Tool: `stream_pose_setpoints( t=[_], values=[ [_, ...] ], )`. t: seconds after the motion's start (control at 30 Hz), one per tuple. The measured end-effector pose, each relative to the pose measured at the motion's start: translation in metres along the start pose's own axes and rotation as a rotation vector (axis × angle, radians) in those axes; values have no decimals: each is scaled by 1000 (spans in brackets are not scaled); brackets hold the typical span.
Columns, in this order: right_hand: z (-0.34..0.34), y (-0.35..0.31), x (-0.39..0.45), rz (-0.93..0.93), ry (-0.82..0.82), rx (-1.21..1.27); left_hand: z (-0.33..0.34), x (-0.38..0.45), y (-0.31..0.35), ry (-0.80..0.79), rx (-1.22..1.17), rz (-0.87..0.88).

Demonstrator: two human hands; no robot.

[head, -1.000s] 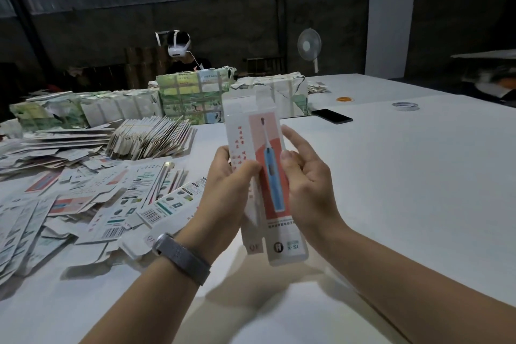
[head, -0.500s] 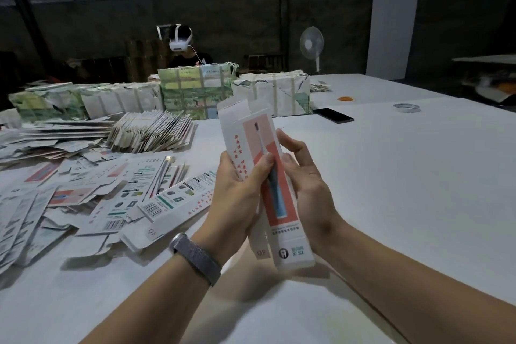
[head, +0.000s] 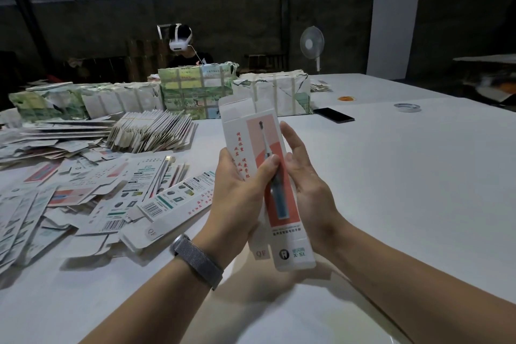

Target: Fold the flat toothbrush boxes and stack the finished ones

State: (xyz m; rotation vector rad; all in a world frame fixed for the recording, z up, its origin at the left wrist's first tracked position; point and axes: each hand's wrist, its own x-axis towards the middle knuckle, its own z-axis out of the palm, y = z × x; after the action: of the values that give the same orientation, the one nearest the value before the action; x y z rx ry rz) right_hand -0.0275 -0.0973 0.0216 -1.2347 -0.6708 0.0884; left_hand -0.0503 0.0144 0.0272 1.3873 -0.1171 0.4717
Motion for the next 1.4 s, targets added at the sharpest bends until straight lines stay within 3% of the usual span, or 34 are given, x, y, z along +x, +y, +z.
stream_pose_setpoints(
  t=[0.4, 0.83, 1.1, 1.4],
  values=[
    [-2, 5, 3, -3, -41, -15, 4, 0, -3, -69, -65, -51],
    [-8, 1, 14, -76, 61, -56, -10, 10, 6, -274, 14, 13],
    [-5, -2, 11, -202, 206, -223, -19, 16, 15, -265, 241, 98],
    [-8, -4, 12, -139, 169, -149, -18, 15, 13, -241, 77, 70]
  ],
)
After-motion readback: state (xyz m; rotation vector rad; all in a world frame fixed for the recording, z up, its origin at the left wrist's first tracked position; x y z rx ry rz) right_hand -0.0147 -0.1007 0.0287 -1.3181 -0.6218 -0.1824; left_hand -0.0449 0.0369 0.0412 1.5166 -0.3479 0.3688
